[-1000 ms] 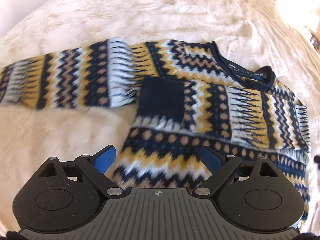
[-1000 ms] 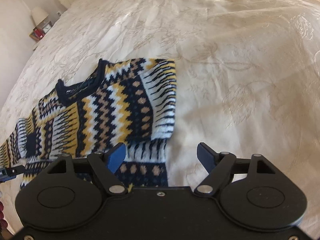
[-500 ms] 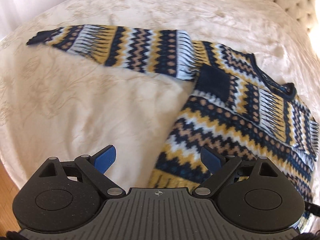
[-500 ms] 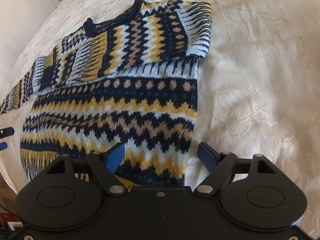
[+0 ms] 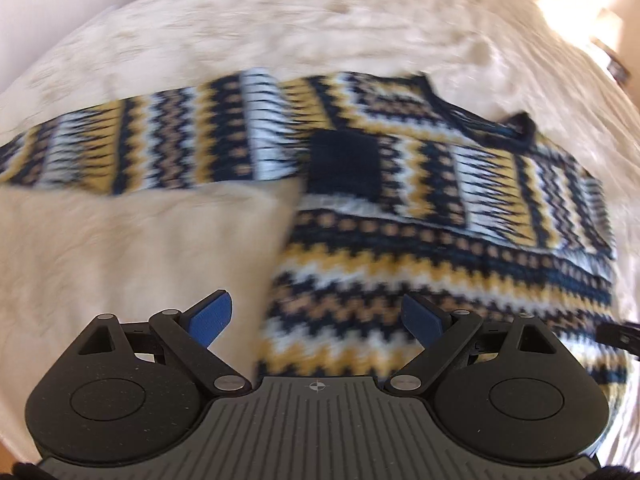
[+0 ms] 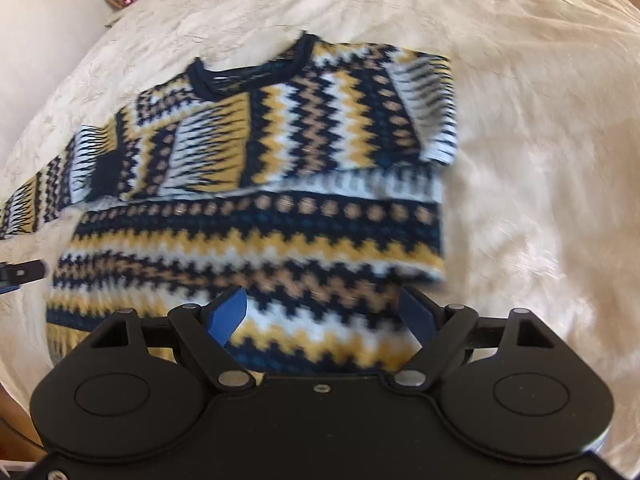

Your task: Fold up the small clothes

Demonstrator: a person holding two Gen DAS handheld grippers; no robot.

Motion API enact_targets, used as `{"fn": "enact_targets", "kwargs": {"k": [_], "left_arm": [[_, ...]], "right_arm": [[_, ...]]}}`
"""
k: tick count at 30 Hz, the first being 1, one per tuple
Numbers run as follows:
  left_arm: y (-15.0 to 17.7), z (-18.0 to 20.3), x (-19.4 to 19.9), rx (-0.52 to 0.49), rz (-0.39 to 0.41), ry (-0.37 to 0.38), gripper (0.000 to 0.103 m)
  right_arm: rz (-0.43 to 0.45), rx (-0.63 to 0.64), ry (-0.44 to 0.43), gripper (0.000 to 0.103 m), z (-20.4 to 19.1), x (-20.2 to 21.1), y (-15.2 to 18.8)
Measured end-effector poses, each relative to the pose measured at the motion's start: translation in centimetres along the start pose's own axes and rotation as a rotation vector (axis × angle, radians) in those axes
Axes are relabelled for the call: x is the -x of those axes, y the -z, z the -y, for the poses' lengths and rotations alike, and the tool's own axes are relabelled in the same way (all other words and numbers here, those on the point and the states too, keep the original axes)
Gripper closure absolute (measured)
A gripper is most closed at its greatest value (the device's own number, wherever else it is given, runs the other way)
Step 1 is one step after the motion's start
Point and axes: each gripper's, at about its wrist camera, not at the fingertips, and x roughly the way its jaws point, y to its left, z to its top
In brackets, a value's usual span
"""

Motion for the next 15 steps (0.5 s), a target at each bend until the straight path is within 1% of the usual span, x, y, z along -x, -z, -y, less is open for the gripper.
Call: {"fn": "enact_targets", "kwargs": {"k": [2,3,5,7,10,12,15], "left_arm": [[-0.3,1.7,-0.8,-0.059,-0.012,0.029,0.011],[-0.3,2.1,-1.0,-0.073,-0.012,0.041,0.011],[-0.2,2.3,-1.1,-0.078,-0.009,0.066,0.011],[-0.2,1.3,-1.3,-0.064,-0.015,0.071,0.011],[-0.6,-1.9,-1.4,-0.007,-0.023,0.045,0.011],[-0.8,-4.9,-1.4,0.056,-0.025,0.02,0.011],[-1.4,-10.2,-1.3,0.171,-0.014,-0.032,0.011]], "right_arm": [[0.001,0.022,-0.006,0.018,-1.7,-0.7,-0.4],[0.002,0.029,-0.009,0.018,-2.5,-1.1,-0.5],[-0.008,0.037,-0.01,0.018,-4.1,-2.2,-0.5],[-0.045,0.055,0.003,0.018,-5.5,-3.7,-0.1],[-0.125,0.114,0.068,0.015,-7.1,-6.0,1.1],[-0.136,0.144,0.097,0.011,-7.7,-6.6,1.9],[-0.141,0.143,0.115,0.01,-8.1,-6.6,2.0]]}}
